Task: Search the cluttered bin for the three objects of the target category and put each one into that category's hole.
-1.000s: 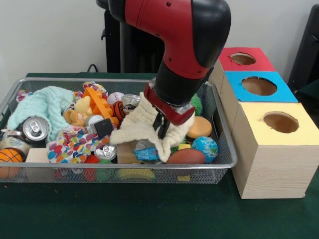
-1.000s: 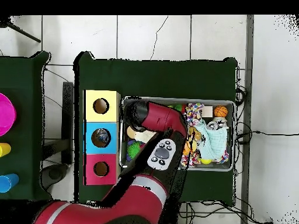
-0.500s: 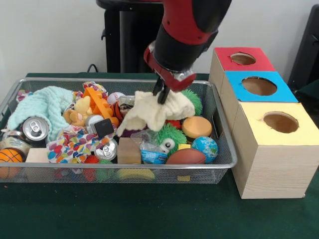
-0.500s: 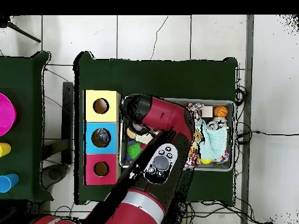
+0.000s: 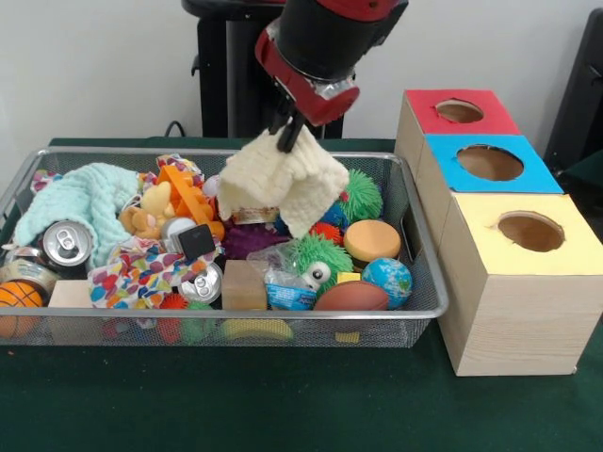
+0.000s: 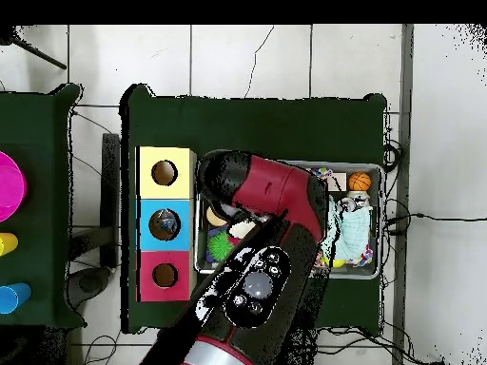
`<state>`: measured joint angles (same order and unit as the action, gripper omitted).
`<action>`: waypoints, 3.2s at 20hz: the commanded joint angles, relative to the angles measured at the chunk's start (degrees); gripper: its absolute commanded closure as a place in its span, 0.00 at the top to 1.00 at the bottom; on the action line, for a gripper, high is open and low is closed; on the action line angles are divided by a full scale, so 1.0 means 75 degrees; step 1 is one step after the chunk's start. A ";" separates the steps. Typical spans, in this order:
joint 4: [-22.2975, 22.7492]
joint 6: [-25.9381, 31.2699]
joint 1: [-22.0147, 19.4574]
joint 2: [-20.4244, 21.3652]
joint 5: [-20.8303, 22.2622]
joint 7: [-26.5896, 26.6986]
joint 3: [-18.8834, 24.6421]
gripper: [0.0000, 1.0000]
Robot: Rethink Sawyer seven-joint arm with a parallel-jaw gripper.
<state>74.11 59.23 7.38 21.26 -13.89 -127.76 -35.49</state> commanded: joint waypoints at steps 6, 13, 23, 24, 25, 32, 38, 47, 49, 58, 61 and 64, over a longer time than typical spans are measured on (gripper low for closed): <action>0.0740 -0.1001 -0.0323 0.0007 0.1132 -0.0487 0.0091 0.00; 0.0931 -0.1718 -0.0595 -0.0021 0.1296 -0.0563 0.0323 0.00; 0.1139 -0.1835 -0.0784 0.0072 0.1251 -0.0618 0.0546 1.00; 0.1101 -0.1888 -0.0770 0.0053 0.1305 -0.0590 0.0535 1.00; 0.1061 -0.1837 -0.0760 0.0058 0.1312 -0.0580 0.0525 1.00; 0.0938 -0.1342 -0.0842 0.0266 0.1099 -0.0404 0.0766 1.00; 0.0669 -0.2439 -0.1315 0.0387 0.0512 -0.0373 0.1707 1.00; 0.0507 -0.3250 -0.1417 0.0632 0.0738 -0.0290 0.2114 1.00; 0.0590 -0.3659 -0.1482 0.0687 0.0776 -0.0274 0.2255 1.00; 0.0917 -0.3716 -0.1623 0.1136 0.0626 -0.0238 0.2905 1.00; 0.0611 -0.3568 -0.1647 0.1035 0.0697 -0.0246 0.2945 1.00; 0.0183 -0.3658 -0.1617 0.0661 0.0823 -0.0326 0.2915 1.00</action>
<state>76.38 31.34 -2.83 29.26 -7.67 -127.76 -20.99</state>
